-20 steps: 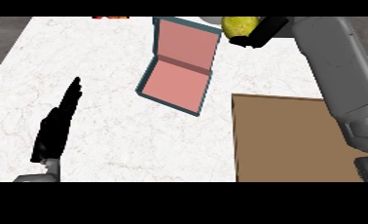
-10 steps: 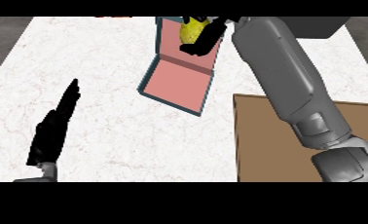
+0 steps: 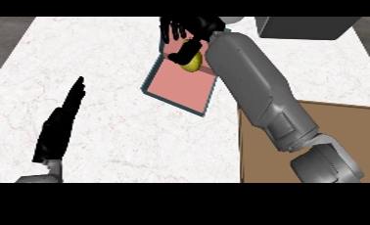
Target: Pick the pear from the tray and place it in the cardboard box
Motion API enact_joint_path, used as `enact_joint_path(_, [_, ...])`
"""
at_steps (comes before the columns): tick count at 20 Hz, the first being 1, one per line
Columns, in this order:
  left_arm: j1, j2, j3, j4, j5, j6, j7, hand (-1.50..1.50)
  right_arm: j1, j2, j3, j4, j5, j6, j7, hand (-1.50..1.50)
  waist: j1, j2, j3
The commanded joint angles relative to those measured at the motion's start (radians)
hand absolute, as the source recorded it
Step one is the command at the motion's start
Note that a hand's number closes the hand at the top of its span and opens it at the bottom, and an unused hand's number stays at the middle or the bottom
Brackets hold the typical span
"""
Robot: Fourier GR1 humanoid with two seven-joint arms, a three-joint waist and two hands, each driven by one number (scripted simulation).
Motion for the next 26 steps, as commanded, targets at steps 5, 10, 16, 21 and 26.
enact_joint_path(5, [-0.073,-0.026,-0.008,0.113,-0.018,-0.002,-0.043,0.00,-0.034,0.017,0.063,0.124,-0.164,-0.116,-0.012,-1.50,0.041,0.011,-0.001])
enact_joint_path(10, [-0.072,-0.010,-0.007,0.032,-0.014,-0.014,0.030,0.00,-0.001,0.017,-0.072,0.123,-0.309,-0.186,-0.063,-1.50,0.036,0.008,0.001])
enact_joint_path(16, [-0.053,-0.006,0.004,0.011,-0.001,-0.021,0.043,0.00,-0.021,-0.004,-0.259,0.148,-0.444,-0.166,-0.117,-1.50,0.007,0.006,0.002])
enact_joint_path(21, [-0.033,-0.025,0.001,0.030,-0.021,0.008,-0.022,0.00,-0.065,-0.145,-0.372,0.197,-0.526,-0.120,-0.106,-1.50,0.013,0.011,0.001])
enact_joint_path(26, [-0.057,-0.025,-0.002,0.045,-0.025,0.001,-0.026,0.00,-0.041,-0.304,-0.427,0.259,-0.551,-0.076,-0.115,-1.50,0.020,0.023,0.001])
